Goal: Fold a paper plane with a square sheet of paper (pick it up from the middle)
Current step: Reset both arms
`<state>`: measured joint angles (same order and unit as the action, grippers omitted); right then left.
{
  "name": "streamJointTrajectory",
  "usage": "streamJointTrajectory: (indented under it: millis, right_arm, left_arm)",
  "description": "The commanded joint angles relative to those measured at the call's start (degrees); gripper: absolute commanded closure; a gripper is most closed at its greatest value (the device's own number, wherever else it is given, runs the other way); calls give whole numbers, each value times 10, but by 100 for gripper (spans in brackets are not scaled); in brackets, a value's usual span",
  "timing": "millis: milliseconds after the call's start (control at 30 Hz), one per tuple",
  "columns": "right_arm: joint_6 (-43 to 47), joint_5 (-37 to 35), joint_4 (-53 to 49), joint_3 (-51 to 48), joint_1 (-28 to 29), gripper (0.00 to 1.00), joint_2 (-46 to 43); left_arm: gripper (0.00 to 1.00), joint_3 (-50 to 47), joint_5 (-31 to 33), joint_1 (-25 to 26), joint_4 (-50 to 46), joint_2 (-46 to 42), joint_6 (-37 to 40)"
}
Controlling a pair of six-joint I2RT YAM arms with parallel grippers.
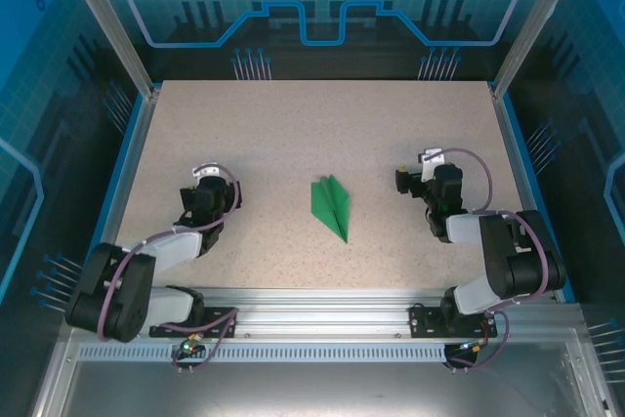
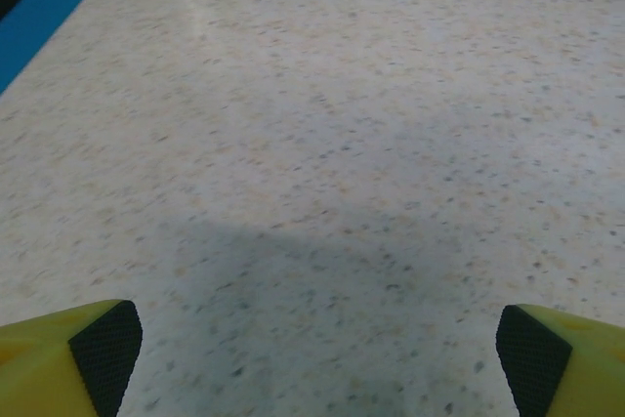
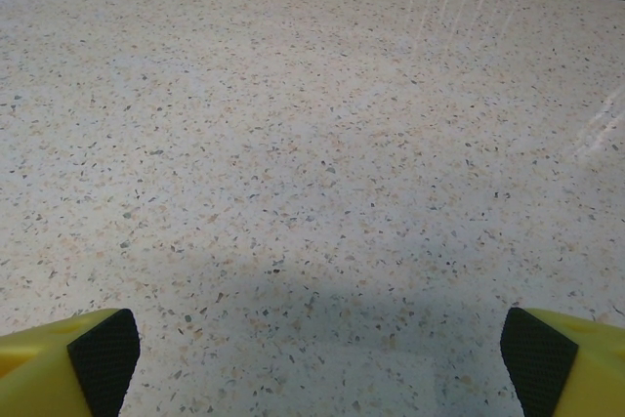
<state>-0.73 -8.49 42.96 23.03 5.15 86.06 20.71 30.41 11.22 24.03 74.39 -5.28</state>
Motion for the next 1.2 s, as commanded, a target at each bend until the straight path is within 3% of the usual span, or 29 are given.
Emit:
streamJointTrajectory:
  millis: [0,367,500,567,667,700,867,967,1167]
  right_arm:
    - [7,7,16,9,-8,1,0]
    - [7,8,16,10,-8,1,0]
    - [7,8,16,9,-8,0,1]
    - [7,8,15,9,-8,1,1]
    - [7,8,15,10,-8,1,0]
    - [7,8,16,10,-8,1,1]
    - [7,8,15,9,-8,1,0]
    - [7,8,15,10,-8,1,0]
    - [7,9,15,10,-8,0,1]
  left_arm:
    - [2,20,-49,-15,129,24,47]
    - [2,55,-105,-40,111,59,60]
    - [2,14,-122,-51,245,103,72]
    - [2,17,-153,-67,223,97,58]
    - [2,8,-193,-83,284,139,58]
    - [2,16,-199,-86,241,125,52]
    - [1,22,-210,-100,236,129,41]
    - [2,11,-165,-99,255,128,25]
    - [1,15,-177,-97,249,128,32]
